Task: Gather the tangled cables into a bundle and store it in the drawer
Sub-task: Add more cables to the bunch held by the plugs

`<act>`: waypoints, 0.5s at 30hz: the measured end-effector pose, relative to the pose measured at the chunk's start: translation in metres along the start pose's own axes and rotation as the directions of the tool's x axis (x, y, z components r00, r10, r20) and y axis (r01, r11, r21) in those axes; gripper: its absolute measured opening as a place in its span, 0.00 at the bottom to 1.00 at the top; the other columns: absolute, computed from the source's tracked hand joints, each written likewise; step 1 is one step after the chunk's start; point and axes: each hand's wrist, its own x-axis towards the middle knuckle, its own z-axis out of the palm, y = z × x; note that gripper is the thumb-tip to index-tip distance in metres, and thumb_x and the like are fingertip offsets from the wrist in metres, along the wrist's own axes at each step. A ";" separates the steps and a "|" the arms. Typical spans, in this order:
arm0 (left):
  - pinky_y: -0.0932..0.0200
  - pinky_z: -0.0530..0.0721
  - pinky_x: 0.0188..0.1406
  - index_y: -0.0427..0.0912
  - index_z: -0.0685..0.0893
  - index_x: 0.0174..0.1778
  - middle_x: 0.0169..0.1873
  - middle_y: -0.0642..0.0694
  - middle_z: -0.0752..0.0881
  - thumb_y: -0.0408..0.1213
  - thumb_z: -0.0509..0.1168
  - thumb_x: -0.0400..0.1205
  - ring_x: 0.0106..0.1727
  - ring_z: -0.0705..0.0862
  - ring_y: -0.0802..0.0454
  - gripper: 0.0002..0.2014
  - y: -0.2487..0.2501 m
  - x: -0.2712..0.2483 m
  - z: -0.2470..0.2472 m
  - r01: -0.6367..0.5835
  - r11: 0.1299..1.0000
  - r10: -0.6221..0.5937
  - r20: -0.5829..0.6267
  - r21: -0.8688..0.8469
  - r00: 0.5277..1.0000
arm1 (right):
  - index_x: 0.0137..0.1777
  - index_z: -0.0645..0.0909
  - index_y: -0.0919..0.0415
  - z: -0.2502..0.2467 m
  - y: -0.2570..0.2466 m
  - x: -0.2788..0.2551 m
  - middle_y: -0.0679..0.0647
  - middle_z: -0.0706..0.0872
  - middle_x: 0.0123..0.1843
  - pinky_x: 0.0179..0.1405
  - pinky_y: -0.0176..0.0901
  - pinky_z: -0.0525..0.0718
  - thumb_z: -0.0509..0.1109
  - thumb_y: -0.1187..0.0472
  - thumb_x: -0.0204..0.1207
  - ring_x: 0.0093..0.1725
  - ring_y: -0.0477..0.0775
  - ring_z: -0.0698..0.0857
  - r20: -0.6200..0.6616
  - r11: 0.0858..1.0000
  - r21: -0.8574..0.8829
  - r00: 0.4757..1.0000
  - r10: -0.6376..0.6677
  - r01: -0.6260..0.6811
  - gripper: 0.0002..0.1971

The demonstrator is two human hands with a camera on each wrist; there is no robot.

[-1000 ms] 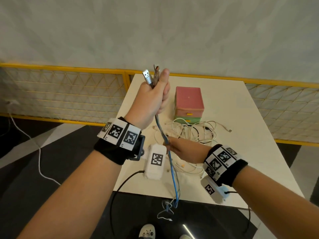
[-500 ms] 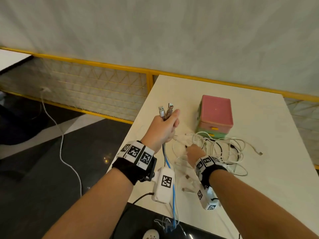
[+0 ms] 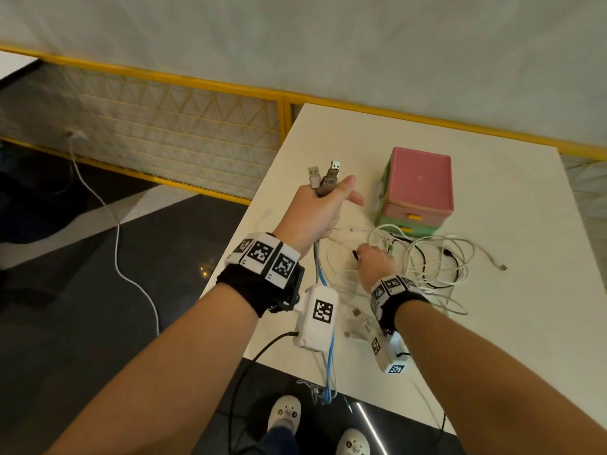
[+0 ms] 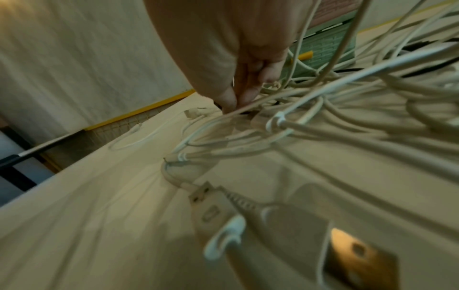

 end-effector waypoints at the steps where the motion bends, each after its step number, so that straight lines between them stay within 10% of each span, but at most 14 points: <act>1: 0.65 0.57 0.16 0.38 0.89 0.42 0.18 0.52 0.60 0.48 0.59 0.88 0.17 0.56 0.57 0.20 -0.003 0.001 0.001 -0.005 1.000 0.005 -0.001 -0.008 1.000 | 0.62 0.76 0.62 -0.002 0.002 -0.001 0.62 0.83 0.60 0.57 0.51 0.79 0.58 0.66 0.80 0.59 0.64 0.82 -0.005 1.000 0.011 1.000 -0.007 0.007 0.13; 6: 0.63 0.57 0.18 0.41 0.89 0.40 0.16 0.54 0.60 0.50 0.56 0.89 0.18 0.56 0.57 0.23 -0.015 0.008 0.000 0.004 0.999 -0.008 -0.109 -0.039 0.994 | 0.54 0.79 0.59 -0.025 0.011 -0.014 0.57 0.87 0.51 0.53 0.54 0.82 0.60 0.59 0.82 0.51 0.61 0.84 -0.222 0.867 0.498 0.970 0.101 0.024 0.08; 12: 0.65 0.59 0.15 0.44 0.85 0.51 0.14 0.56 0.63 0.52 0.62 0.86 0.14 0.61 0.59 0.15 -0.017 0.008 0.022 0.082 0.993 -0.077 -0.054 0.082 0.996 | 0.50 0.78 0.56 -0.086 0.005 -0.053 0.55 0.85 0.39 0.33 0.42 0.86 0.61 0.66 0.83 0.42 0.48 0.87 -0.289 0.277 0.929 0.950 0.122 0.247 0.06; 15: 0.65 0.65 0.18 0.42 0.83 0.39 0.12 0.57 0.69 0.49 0.67 0.83 0.14 0.67 0.61 0.14 -0.011 0.004 0.046 0.028 0.979 -0.039 0.050 0.202 0.998 | 0.54 0.81 0.67 -0.103 0.004 -0.070 0.56 0.85 0.38 0.39 0.43 0.88 0.62 0.67 0.83 0.38 0.46 0.86 -0.295 0.202 0.940 0.951 0.089 0.273 0.07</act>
